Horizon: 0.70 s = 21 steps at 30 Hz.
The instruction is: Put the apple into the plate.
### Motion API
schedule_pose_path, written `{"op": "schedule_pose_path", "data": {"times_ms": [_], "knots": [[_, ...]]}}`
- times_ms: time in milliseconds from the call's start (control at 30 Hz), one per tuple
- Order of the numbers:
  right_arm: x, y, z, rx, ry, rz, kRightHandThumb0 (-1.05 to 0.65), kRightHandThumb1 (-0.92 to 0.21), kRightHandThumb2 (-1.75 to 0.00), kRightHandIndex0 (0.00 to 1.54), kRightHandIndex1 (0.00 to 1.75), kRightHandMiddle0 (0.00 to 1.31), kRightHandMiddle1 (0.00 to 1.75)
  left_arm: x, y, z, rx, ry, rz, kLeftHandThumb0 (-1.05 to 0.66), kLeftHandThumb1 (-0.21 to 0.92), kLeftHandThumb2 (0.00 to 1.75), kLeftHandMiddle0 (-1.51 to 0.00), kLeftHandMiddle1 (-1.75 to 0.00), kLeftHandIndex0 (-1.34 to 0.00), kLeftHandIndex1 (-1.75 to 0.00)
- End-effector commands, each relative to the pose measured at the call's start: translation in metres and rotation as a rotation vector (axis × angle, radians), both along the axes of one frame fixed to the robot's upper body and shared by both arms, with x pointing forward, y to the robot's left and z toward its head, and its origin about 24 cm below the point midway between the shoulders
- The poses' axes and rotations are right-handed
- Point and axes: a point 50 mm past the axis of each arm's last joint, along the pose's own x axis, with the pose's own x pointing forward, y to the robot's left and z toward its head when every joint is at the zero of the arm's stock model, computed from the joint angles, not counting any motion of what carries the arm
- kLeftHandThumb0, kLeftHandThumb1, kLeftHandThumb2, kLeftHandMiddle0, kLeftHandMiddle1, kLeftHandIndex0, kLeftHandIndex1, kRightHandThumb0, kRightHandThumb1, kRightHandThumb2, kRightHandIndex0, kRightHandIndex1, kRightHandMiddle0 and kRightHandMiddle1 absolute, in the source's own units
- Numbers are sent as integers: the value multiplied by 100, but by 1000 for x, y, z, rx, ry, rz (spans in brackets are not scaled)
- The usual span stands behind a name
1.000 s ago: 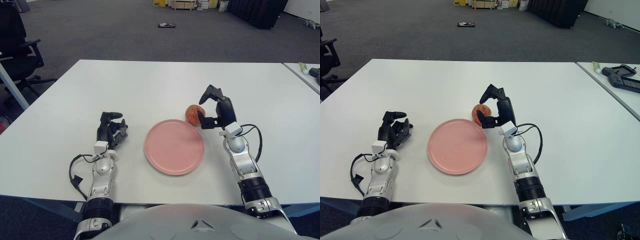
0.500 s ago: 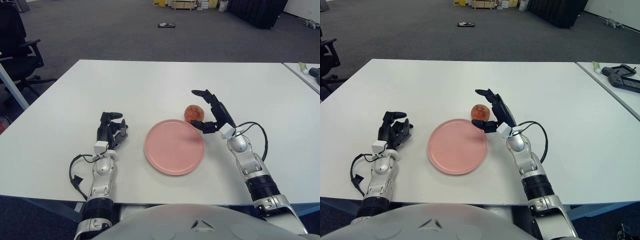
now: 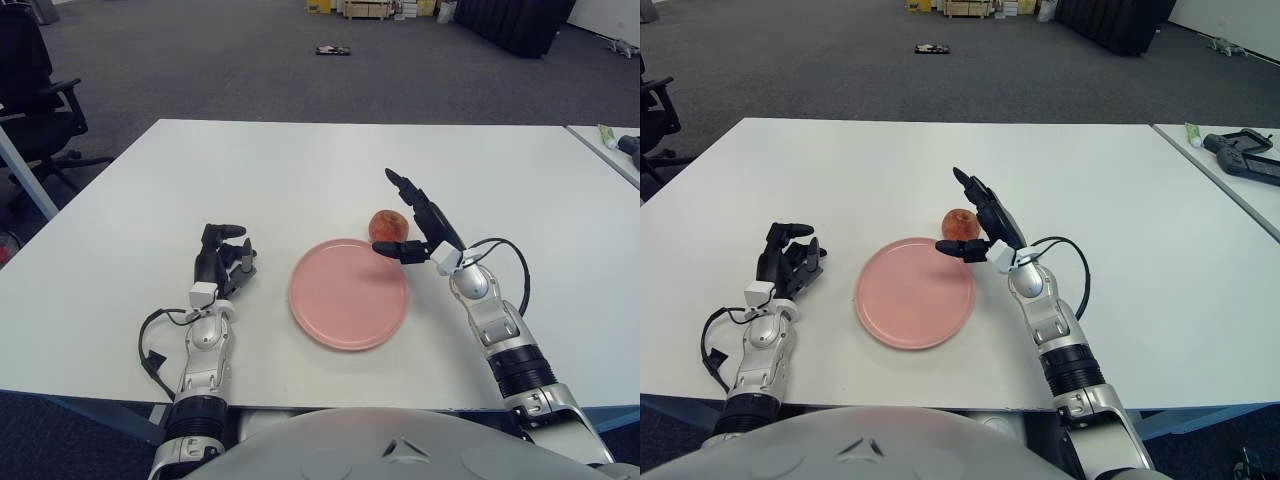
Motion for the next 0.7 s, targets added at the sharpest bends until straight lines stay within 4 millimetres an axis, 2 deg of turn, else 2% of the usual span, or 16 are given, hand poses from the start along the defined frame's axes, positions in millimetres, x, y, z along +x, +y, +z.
{"op": "schedule_pose_path", "data": {"times_ms": [0,67,233,533,600,667], "knots": [[7,0,3,1,9,2,-99,-71,-38,0,0,0,0,-2,0,-5,-12,24,8,-38,69,85,-59,-153,-33,-175],[11,0,-1,-2,35,-1,-98,-71,-38,0,0,0,0,-1,-1,-5,-14,25,8,-38,70,84,-59,-152,-33,-175],[34,5,-31,-43,178,-13,-94,-69,-38,0,0,0,0,-1,-1,-5,-13,28,3,-37,72,81,-58,-152,-32,-175],[41,0,-55,-72,292,-74,-94,-71,-40,0,0,0,0,0,-2,-5,-22,23,-3,-37,72,81,-58,-156,-31,-175],[44,-1,-61,-62,313,-119,-88,-66,-50,0,0,0,3,0,-2,-5,-20,22,-3,-37,72,81,-57,-158,-32,-175],[45,-1,-64,-56,319,-144,-78,-57,-68,0,0,0,26,-1,-1,-5,-18,21,-3,-38,72,81,-57,-159,-32,-175]]}}
